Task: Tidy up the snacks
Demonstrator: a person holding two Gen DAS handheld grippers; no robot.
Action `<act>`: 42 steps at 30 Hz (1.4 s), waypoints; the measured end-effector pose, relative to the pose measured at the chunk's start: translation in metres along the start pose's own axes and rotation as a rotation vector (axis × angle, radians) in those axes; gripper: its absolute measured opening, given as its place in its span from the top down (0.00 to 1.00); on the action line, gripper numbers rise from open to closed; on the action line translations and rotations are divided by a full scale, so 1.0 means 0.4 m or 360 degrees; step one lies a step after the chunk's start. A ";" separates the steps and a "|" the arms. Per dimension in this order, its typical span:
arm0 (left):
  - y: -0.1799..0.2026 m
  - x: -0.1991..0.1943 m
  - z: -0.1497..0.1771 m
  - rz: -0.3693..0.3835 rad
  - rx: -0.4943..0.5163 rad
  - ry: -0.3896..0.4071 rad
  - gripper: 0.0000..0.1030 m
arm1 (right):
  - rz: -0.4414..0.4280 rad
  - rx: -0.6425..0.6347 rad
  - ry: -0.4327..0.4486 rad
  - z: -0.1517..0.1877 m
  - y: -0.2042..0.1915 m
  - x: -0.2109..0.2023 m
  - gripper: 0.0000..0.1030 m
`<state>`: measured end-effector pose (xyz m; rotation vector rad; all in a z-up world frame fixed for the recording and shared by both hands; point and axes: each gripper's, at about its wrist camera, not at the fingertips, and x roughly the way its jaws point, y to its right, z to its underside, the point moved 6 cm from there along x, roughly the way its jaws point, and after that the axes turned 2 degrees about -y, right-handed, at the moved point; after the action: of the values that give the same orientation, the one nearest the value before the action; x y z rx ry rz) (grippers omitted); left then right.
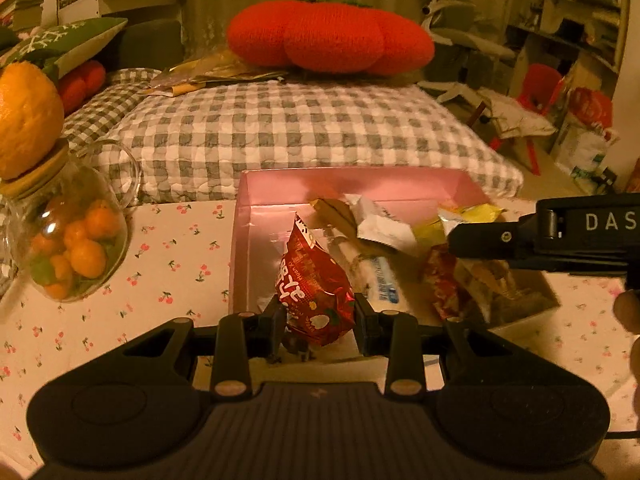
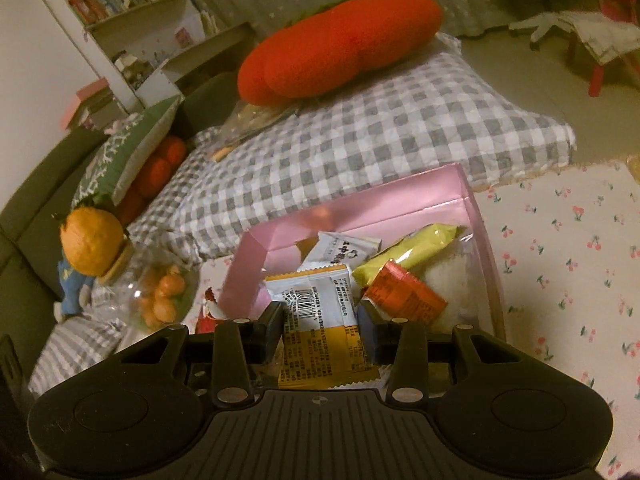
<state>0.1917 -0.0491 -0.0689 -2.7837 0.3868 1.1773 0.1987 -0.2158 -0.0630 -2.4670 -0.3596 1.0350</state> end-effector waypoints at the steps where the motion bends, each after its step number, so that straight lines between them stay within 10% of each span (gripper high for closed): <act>1: 0.000 0.006 -0.003 -0.0012 0.0009 -0.0006 0.69 | 0.0012 -0.0019 0.0003 -0.002 0.001 0.003 0.61; 17: 0.022 0.047 -0.033 -0.0036 0.0090 0.0002 0.68 | 0.0083 0.0049 0.0068 -0.019 0.047 0.027 0.59; 26: 0.034 0.002 -0.047 -0.0039 0.0161 0.0042 0.32 | 0.0124 -0.0013 0.0075 -0.023 0.022 0.009 0.30; 42: 0.006 -0.103 0.040 -0.0049 0.0184 0.0020 0.08 | 0.0329 -0.0089 0.0098 0.041 -0.014 -0.144 0.18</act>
<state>0.1523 -0.0405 -0.0506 -2.6894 0.3979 1.0950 0.1470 -0.2289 -0.0354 -2.6226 -0.1169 1.0388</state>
